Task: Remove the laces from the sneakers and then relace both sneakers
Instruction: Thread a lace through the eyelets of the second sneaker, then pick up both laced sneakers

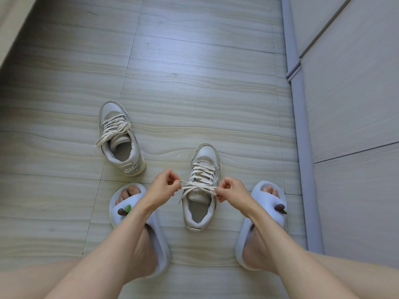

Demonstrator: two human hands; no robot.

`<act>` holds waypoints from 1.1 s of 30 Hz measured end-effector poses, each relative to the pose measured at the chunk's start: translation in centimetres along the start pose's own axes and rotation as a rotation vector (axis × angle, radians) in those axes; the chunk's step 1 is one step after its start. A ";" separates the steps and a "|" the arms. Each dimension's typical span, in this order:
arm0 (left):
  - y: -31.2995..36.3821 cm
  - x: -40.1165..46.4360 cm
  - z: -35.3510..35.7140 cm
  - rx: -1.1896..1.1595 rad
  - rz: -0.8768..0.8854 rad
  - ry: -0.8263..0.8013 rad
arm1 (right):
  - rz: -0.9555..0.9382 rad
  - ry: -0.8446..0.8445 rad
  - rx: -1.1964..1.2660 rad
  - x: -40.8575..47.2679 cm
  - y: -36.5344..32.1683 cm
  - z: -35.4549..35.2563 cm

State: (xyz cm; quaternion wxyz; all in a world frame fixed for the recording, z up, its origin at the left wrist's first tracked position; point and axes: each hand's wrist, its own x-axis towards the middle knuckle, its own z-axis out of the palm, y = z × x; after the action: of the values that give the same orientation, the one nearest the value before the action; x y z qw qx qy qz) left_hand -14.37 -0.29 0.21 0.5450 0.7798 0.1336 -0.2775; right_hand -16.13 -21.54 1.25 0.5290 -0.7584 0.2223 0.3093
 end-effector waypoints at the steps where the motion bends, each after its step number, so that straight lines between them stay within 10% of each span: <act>1: -0.1 0.0 -0.2 0.012 -0.003 -0.004 | -0.003 0.013 -0.004 -0.1 0.0 -0.1; 11: -0.8 -1.2 2.3 -0.069 -0.208 0.008 | 0.225 0.034 0.125 -1.2 1.0 3.2; 18: 4.2 1.6 -0.7 -0.110 -0.001 -0.035 | 0.050 0.192 0.224 2.9 -3.8 3.9; 26: 2.1 2.0 -7.9 0.529 0.125 0.505 | -0.543 0.384 -0.614 3.7 -6.8 6.1; 33: -0.7 0.4 -8.8 0.970 -0.063 0.239 | -0.415 -0.026 -0.967 4.5 -7.3 8.9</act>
State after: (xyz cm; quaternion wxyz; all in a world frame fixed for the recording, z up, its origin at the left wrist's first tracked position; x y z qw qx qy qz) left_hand -11.89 8.05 1.69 0.0918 0.9654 0.0740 -0.2328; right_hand -10.17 -10.70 0.69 0.1714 -0.9400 -0.1074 0.2748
